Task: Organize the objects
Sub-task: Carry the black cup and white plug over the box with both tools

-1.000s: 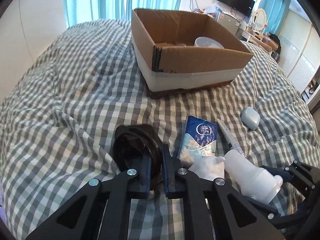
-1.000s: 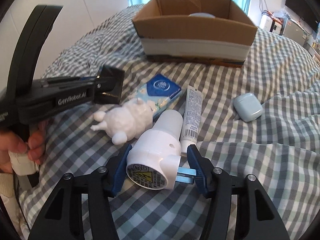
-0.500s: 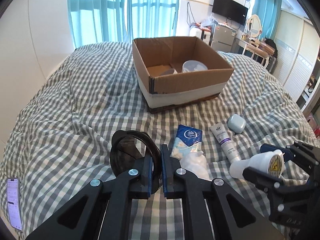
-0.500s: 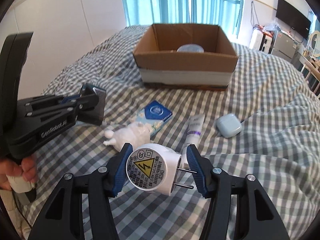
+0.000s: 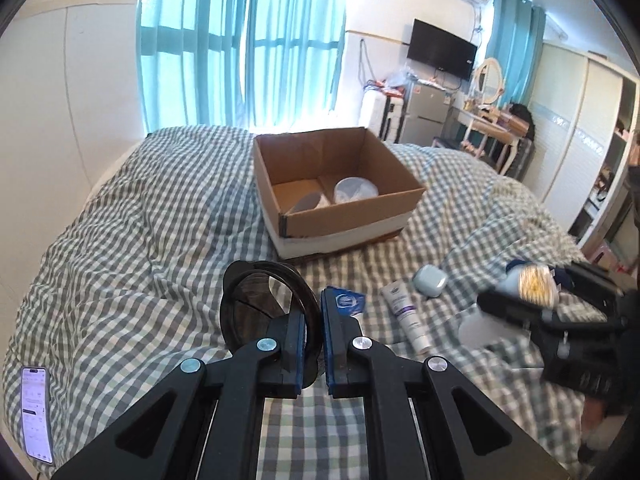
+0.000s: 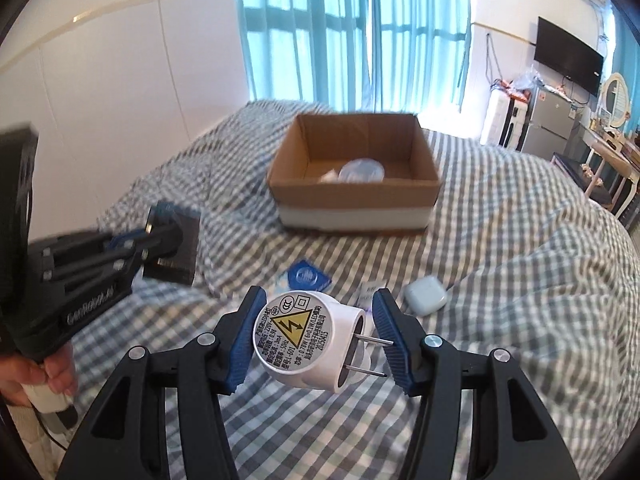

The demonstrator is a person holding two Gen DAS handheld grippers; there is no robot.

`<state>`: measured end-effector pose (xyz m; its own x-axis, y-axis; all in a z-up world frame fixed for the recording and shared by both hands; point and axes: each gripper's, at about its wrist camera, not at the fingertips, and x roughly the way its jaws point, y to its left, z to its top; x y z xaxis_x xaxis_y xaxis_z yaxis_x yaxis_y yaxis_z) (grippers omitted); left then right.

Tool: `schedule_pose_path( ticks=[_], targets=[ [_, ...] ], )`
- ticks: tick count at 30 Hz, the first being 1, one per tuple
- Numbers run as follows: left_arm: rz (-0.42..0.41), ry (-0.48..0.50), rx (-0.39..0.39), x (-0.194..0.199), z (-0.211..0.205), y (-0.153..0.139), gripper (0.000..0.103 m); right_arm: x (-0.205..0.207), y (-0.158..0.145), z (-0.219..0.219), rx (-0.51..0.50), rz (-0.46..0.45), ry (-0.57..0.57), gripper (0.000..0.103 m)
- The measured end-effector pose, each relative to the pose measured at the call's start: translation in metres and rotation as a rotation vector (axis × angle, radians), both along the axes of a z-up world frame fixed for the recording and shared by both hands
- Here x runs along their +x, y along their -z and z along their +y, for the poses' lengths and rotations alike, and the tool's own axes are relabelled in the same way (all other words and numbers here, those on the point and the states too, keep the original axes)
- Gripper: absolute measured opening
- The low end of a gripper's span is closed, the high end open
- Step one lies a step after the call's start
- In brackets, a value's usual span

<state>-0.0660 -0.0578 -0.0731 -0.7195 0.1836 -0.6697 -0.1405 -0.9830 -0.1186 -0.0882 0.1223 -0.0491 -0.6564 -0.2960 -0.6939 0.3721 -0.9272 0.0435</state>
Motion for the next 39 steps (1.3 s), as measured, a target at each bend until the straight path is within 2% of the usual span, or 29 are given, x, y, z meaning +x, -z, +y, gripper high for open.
schedule_pose_path(
  ticks=[6, 9, 18, 24, 29, 39],
  targets=[
    [0.015, 0.027, 0.054, -0.006, -0.006, -0.025, 0.007, -0.015, -0.042, 0.013, -0.007, 0.074, 0.021, 0.055],
    [0.034, 0.029, 0.044, -0.013, -0.007, -0.036, 0.007, -0.027, -0.057, 0.018, -0.008, 0.103, 0.027, 0.055],
    [0.083, 0.038, 0.040, -0.069, 0.010, -0.063, 0.007, -0.082, -0.081, 0.006, -0.026, 0.142, -0.010, 0.055],
    [0.103, 0.025, 0.029, -0.116, 0.020, -0.065, 0.007, -0.137, -0.088, -0.010, -0.028, 0.144, -0.016, 0.055],
    [0.091, 0.030, 0.006, -0.158, 0.024, -0.055, 0.007, -0.185, -0.075, -0.020, -0.036, 0.116, -0.007, 0.055],
    [0.014, 0.041, 0.004, -0.225, 0.024, -0.006, 0.007, -0.265, -0.007, -0.029, -0.014, 0.012, 0.007, 0.055]
  ],
)
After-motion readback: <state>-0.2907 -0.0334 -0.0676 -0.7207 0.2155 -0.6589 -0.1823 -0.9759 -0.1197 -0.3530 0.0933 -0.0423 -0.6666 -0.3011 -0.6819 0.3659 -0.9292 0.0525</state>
